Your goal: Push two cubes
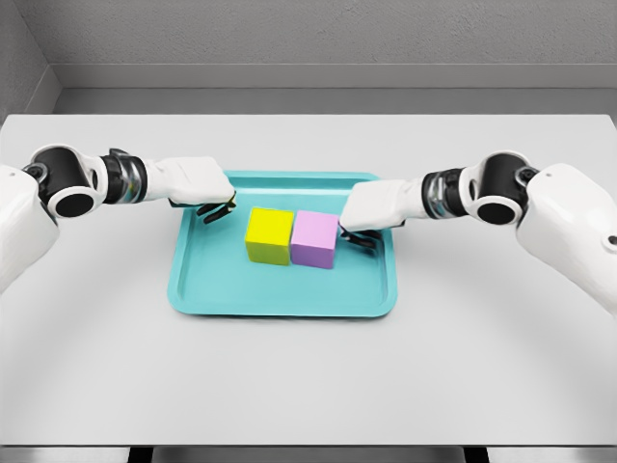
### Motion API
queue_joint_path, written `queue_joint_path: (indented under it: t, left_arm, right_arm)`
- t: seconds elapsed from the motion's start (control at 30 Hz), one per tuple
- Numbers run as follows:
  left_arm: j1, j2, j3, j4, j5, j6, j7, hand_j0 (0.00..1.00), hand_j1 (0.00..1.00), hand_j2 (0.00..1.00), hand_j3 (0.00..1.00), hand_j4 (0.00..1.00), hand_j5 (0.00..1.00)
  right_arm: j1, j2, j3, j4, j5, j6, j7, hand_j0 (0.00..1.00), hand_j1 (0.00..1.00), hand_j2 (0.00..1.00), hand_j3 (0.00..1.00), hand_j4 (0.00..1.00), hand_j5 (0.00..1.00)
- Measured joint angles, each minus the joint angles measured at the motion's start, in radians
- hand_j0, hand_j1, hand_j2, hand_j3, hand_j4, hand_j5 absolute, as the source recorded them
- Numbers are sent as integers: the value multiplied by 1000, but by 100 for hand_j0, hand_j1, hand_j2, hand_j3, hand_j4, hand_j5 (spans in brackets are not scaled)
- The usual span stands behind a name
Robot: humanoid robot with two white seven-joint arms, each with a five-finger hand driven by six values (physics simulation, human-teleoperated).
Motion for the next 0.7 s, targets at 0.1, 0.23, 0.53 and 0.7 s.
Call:
queue_joint_path:
  t: [0.1, 0.23, 0.53, 0.7]
  left_arm:
    - [0, -1, -2, 0, 0, 0, 0, 2, 2, 2, 2, 2, 2]
    - [0, -3, -6, 0, -1, 0, 0, 2, 2, 2, 2, 2, 2]
    - [-5, 153, 401, 554, 486, 1, 0, 100, 100, 100, 100, 100, 100]
    - [5, 139, 471, 682, 546, 0, 0, 100, 100, 100, 100, 100, 100]
  right_arm:
    - [2, 3, 0, 2, 0, 0, 0, 2, 2, 2, 2, 2, 2]
    - [3, 1, 1, 15, -1, 0, 0, 3, 3, 3, 3, 3, 3]
    - [43, -159, -226, 51, -73, -1, 0, 100, 100, 100, 100, 100, 100]
    - [80, -220, -345, 52, -117, 0, 0, 100, 100, 100, 100, 100, 100]
